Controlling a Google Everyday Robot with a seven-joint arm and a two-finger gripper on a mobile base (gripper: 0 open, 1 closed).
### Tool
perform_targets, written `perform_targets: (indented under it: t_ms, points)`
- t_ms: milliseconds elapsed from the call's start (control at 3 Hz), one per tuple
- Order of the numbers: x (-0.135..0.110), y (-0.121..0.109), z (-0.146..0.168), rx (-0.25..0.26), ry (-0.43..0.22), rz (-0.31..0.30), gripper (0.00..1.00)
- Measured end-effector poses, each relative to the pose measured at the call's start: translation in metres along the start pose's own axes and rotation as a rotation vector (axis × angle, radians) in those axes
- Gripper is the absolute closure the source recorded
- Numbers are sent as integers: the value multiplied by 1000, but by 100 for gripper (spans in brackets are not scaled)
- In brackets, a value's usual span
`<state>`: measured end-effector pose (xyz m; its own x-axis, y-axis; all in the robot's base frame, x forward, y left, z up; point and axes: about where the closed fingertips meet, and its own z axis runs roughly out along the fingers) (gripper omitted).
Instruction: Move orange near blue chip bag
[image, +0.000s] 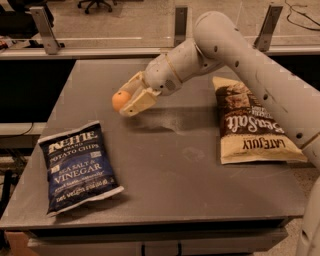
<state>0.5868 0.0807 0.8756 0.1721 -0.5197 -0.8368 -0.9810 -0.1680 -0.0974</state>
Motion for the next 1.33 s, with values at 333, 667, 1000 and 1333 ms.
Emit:
perform_targets:
  t_ms: [333,667,1000,1333]
  points:
    - [9,29,3,-116,13,-22,82]
    - [6,51,13,-216,11,-52,57]
    - [2,63,20,-265,6,-69,36]
    - [1,69,26,-292,5,-77,11]
